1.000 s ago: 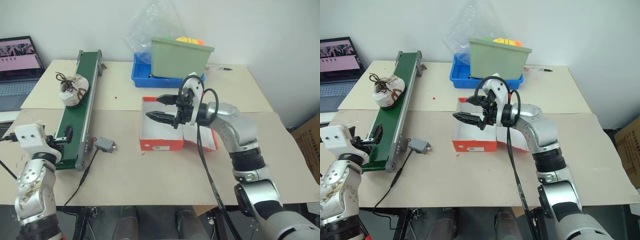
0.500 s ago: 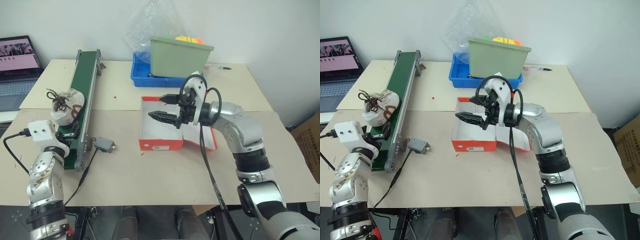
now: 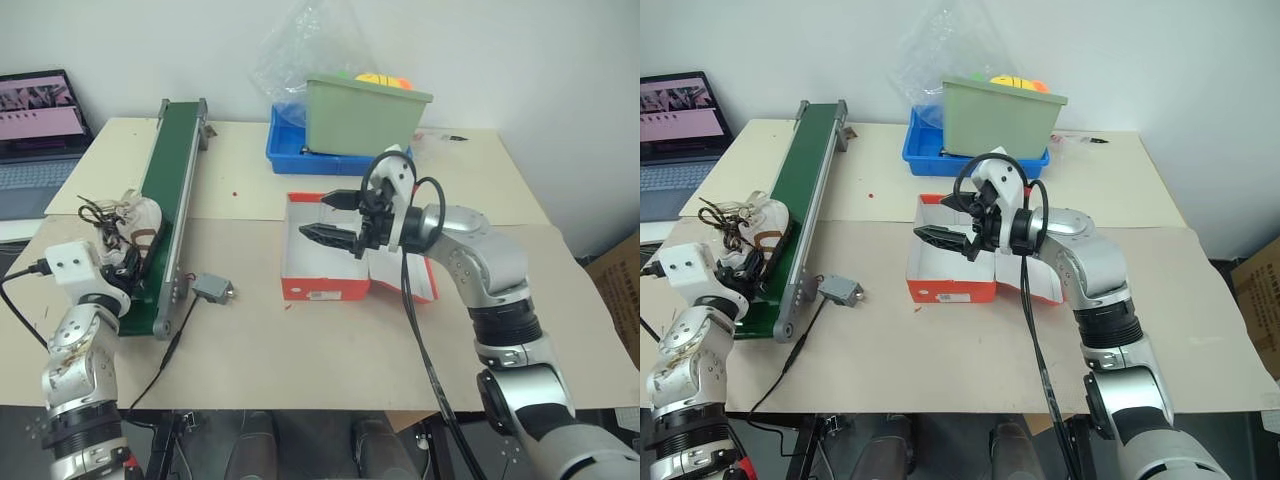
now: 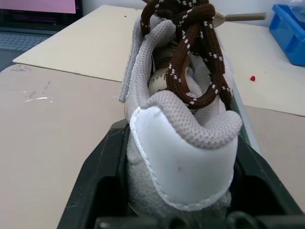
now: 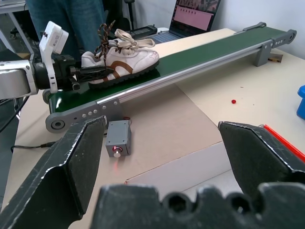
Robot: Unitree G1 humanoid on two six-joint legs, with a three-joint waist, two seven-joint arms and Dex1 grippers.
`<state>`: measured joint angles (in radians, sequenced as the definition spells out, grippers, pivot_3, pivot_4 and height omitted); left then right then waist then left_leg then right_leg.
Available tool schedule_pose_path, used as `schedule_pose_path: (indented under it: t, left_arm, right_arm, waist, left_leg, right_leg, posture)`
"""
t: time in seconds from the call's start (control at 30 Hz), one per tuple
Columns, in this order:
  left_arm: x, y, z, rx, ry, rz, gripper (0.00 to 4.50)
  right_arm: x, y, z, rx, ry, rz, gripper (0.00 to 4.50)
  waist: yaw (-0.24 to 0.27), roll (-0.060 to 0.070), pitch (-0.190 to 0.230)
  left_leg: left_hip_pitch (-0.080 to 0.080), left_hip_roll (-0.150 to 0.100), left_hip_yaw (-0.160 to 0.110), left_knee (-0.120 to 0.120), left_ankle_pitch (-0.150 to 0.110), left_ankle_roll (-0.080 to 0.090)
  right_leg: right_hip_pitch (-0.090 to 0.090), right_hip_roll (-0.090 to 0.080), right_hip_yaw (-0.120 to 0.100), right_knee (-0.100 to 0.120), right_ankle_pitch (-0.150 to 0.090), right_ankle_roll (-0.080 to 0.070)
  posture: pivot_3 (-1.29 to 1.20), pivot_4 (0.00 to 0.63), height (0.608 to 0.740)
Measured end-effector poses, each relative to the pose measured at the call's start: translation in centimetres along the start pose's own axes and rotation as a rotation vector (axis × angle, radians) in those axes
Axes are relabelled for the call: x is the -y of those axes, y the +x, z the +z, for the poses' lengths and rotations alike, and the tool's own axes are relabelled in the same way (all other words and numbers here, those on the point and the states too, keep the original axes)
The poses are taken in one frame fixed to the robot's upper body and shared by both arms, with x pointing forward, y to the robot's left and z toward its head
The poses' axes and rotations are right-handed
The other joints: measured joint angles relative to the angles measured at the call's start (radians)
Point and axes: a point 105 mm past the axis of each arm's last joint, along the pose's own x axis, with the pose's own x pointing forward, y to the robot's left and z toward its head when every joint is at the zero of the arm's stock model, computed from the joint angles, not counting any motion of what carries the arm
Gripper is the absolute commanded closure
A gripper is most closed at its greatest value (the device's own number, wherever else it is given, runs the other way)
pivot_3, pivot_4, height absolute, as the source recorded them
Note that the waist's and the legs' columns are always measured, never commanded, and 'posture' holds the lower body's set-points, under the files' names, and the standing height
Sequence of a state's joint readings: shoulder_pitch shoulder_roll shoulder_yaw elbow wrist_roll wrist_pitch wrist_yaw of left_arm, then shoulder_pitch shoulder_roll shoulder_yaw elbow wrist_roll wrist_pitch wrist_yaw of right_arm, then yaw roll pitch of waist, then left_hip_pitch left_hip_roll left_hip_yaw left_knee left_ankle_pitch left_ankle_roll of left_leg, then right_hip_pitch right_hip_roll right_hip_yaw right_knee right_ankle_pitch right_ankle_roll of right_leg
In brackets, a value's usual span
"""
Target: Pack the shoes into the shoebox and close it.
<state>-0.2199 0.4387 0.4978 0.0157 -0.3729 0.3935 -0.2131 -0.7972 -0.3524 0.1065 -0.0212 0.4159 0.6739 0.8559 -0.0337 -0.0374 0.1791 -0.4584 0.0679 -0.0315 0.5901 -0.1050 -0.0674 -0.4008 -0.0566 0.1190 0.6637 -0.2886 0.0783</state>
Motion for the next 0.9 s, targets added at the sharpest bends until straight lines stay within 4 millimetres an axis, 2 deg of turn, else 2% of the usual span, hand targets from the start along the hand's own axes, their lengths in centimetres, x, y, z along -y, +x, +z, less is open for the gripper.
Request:
schedule_pose_path:
  t: [0.07,0.17,0.23,0.27,0.37,0.47,0.63,0.73,0.9]
  left_arm:
    - [2.4,0.3,1.6,0.045,-0.012,-0.078,2.71]
    - [7.7,0.3,6.5,0.188,-0.01,-0.26,2.71]
    - [10.7,-0.2,8.7,0.256,0.001,-0.355,2.71]
    - [12.5,-0.6,9.5,0.277,0.018,-0.409,2.71]
    - [16.0,-1.5,10.1,0.29,0.034,-0.51,2.71]
    - [18.2,-1.9,10.2,0.284,0.005,-0.554,2.71]
    - [20.6,-2.5,10.0,0.276,-0.048,-0.605,2.71]
    - [22.4,-2.9,10.5,0.286,-0.063,-0.657,2.71]
    - [23.8,-3.3,10.8,0.293,-0.088,-0.694,2.71]
  right_arm:
    - [0.1,-0.1,0.0,-0.002,0.003,-0.01,0.0]
    - [0.1,0.1,0.4,0.03,0.092,-0.006,0.0]
    - [1.3,0.0,1.1,0.075,0.21,-0.044,0.0]
    - [2.2,-0.2,1.8,0.115,0.277,-0.084,0.0]
    - [4.1,-0.7,4.4,0.25,0.418,-0.154,0.0]
    - [5.0,-0.7,5.7,0.348,0.552,-0.192,0.0]
    - [5.8,-0.8,4.6,0.379,0.747,-0.246,0.0]
    - [5.4,-0.3,4.3,0.364,0.788,-0.234,0.0]
    - [5.3,-0.3,4.4,0.371,0.806,-0.233,0.0]
  waist:
    - [0.007,-0.001,0.001]
    - [0.011,-0.003,0.0]
    - [0.011,-0.003,0.0]
    - [0.011,-0.003,0.0]
    - [0.004,-0.003,0.0]
    - [-0.007,-0.003,0.0]
    - [-0.009,-0.003,0.0]
    - [-0.01,-0.003,0.0]
    - [-0.01,-0.003,0.0]
  left_leg:
    - [-0.002,0.0,0.0,0.0,0.0,0.0]
    - [-0.002,0.0,0.0,0.0,0.0,0.0]
    - [-0.002,0.0,0.0,0.001,0.0,0.0]
    - [-0.002,0.0,0.0,0.001,0.0,0.0]
    - [-0.002,0.0,0.0,0.0,0.0,0.0]
    - [-0.002,0.0,0.0,0.0,0.0,0.0]
    - [-0.002,0.0,0.0,0.0,0.0,0.0]
    - [-0.002,0.0,0.0,0.0,0.0,0.0]
    - [-0.002,0.0,0.0,0.0,0.0,0.0]
  right_leg:
    - [-0.001,0.0,0.0,0.0,0.0,0.0]
    - [-0.001,0.0,0.0,0.0,0.0,0.0]
    - [-0.001,0.0,0.0,0.0,0.0,0.0]
    - [-0.001,0.0,0.0,0.0,0.001,0.0]
    - [-0.001,0.0,0.0,0.0,0.001,0.0]
    - [-0.002,0.0,0.0,0.0,0.001,0.0]
    - [-0.002,0.0,0.0,0.001,0.001,0.0]
    - [-0.001,0.0,0.0,0.001,0.001,0.0]
    - [-0.002,0.0,0.0,0.0,0.001,0.0]
  posture:
    - [0.0,0.15,0.74]
    - [0.0,0.15,0.74]
    - [0.0,0.15,0.74]
    - [0.0,0.15,0.74]
    - [0.0,0.15,0.74]
    - [0.0,0.15,0.74]
    - [0.0,0.15,0.74]
    - [0.0,0.15,0.74]
    - [0.0,0.15,0.74]
